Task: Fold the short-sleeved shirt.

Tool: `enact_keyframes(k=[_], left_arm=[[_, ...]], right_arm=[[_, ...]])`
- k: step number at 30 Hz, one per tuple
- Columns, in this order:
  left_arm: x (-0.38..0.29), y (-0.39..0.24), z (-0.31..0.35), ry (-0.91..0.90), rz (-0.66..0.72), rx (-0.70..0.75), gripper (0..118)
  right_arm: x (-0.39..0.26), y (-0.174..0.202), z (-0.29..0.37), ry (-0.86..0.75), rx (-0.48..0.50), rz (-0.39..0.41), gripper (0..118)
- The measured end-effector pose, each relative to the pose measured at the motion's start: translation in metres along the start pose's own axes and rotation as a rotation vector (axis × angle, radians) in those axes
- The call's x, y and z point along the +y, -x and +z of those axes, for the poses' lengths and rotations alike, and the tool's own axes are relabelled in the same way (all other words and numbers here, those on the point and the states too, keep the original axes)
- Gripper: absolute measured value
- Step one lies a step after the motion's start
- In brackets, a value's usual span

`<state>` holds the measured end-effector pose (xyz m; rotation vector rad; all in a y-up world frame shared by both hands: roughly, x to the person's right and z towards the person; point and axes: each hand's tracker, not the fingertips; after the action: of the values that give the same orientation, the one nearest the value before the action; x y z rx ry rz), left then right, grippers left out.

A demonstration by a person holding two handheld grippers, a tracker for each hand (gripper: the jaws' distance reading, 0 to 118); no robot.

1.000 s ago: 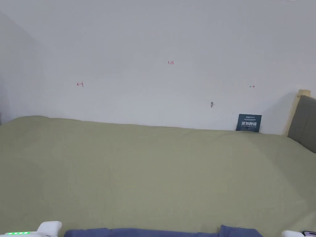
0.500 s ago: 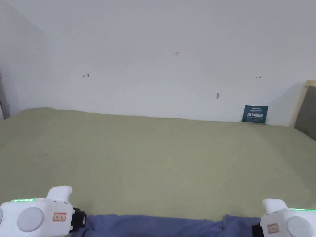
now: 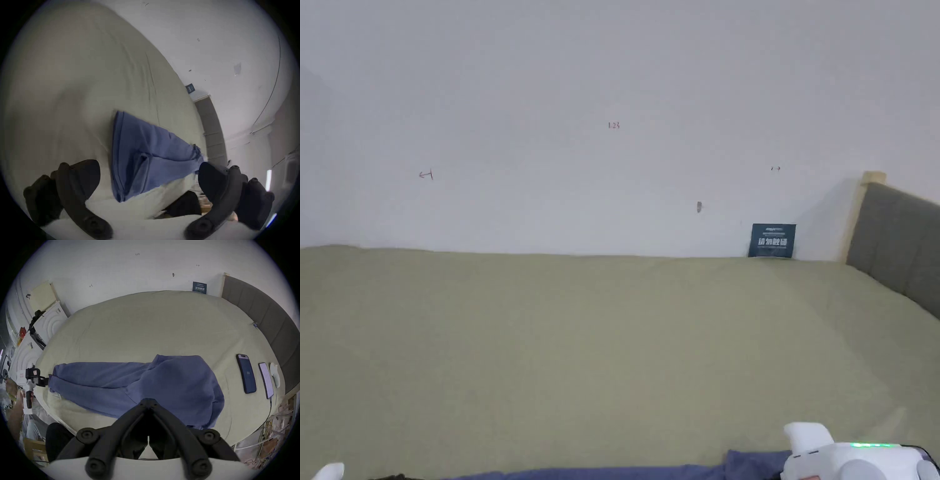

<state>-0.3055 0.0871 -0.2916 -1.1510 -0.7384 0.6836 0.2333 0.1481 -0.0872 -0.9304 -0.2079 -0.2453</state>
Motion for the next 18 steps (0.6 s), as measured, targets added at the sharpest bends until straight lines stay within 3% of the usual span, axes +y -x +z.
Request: enact_keyframes(k=[3,5,7,8,9,10,12,18], left_arm=[[-0.01,0.004,-0.023,0.009,0.023,0.016,118],[-0.014,-0.002,-0.023,-0.101,0.023,-0.091,118],[-0.009,0.004,-0.032,-0.087,0.174,-0.22,113],[-0.011,0.003,-0.039,-0.089,0.211,-0.221,98],[-0.014,-0.001,-0.044,-0.092,0.182,-0.19,60],[-0.013,-0.004,-0.045,-0.117,0.126,-0.101,11],[-0.016,-0.024,-0.055,-0.106,0.015,0.134,11],[-0.016,-0.084,-0.029,-0.143,-0.15,0.111,11]], right_arm=[[0.0,0.004,0.002,-0.009,0.01,0.017,0],[0.0,0.007,0.003,-0.007,0.022,0.019,0],[-0.002,0.01,0.0,-0.005,0.025,0.027,0],[-0.002,0.011,-0.002,-0.004,0.025,0.03,0],[-0.002,0.01,-0.004,-0.001,0.024,0.031,0],[-0.003,0.01,-0.005,0.005,0.022,0.03,0],[-0.005,0.008,-0.006,0.01,0.026,0.022,0],[-0.005,-0.007,0.002,-0.008,0.025,0.015,0]])
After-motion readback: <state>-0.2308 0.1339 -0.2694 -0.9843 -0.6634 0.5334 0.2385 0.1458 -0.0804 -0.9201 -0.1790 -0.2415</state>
